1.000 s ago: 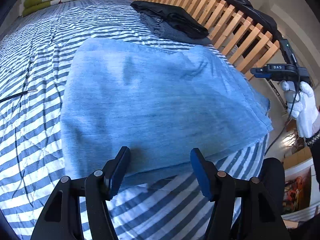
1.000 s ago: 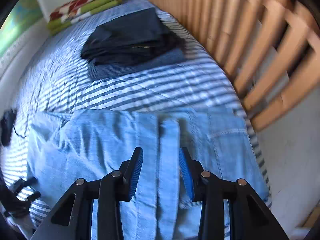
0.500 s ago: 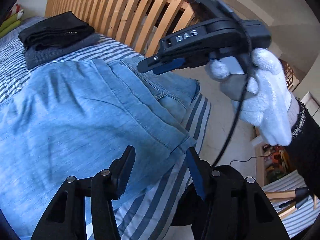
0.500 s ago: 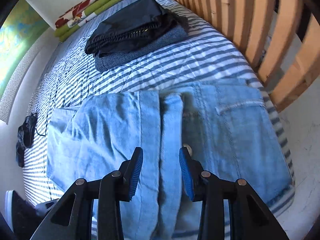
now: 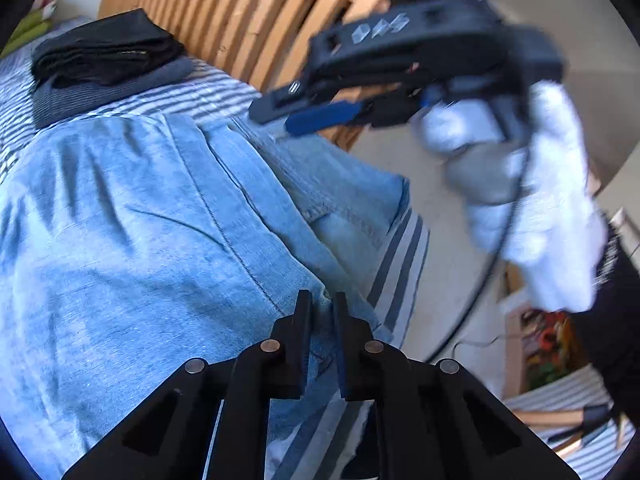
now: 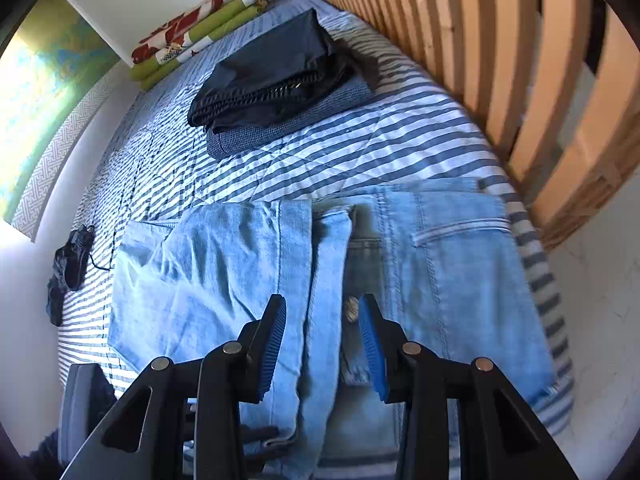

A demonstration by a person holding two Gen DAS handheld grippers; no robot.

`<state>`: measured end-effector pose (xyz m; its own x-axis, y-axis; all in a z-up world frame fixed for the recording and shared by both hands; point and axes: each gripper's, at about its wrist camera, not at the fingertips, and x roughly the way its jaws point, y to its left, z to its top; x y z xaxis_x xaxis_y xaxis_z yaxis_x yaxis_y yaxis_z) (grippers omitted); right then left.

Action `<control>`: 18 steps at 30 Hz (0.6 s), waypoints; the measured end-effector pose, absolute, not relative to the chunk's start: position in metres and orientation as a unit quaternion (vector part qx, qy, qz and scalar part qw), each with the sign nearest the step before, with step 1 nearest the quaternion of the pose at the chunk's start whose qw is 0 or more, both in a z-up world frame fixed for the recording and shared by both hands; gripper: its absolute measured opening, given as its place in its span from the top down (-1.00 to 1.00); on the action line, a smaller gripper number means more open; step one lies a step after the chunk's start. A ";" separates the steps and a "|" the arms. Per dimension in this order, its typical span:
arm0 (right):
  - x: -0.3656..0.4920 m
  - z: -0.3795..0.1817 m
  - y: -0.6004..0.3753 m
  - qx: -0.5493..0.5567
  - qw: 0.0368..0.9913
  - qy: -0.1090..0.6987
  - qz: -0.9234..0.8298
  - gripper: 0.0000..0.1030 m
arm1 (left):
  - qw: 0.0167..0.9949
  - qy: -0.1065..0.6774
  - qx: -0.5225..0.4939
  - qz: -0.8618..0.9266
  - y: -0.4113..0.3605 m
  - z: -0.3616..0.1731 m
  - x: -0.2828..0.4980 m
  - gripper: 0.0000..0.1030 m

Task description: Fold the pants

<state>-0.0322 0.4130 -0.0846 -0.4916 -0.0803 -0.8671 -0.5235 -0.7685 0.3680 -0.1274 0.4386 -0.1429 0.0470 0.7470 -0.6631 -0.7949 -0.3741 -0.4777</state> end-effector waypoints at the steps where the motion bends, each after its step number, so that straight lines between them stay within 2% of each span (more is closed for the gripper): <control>1: -0.038 -0.090 0.416 -0.486 0.134 0.319 0.802 0.33 | 0.561 0.011 -0.457 0.690 0.433 -0.139 -0.128 0.80; 6: -0.065 -0.118 0.428 -0.485 0.109 0.369 0.785 0.30 | 0.569 -0.032 -0.438 0.695 0.414 -0.123 -0.131 0.80; 12: -0.085 -0.135 0.422 -0.481 0.101 0.381 0.783 0.30 | 0.583 -0.052 -0.438 0.682 0.414 -0.118 -0.133 0.80; 13: -0.086 -0.134 0.420 -0.478 0.108 0.376 0.786 0.36 | 0.583 -0.050 -0.442 0.680 0.414 -0.120 -0.133 0.80; 14: -0.087 -0.132 0.419 -0.479 0.122 0.365 0.789 0.70 | 0.585 -0.047 -0.446 0.676 0.418 -0.123 -0.132 0.80; 15: -0.086 -0.129 0.417 -0.479 0.135 0.353 0.793 0.85 | 0.587 -0.041 -0.447 0.674 0.421 -0.126 -0.131 0.80; 18: -0.076 -0.112 0.413 -0.462 0.161 0.320 0.811 0.90 | 0.598 -0.037 -0.447 0.664 0.418 -0.130 -0.124 0.80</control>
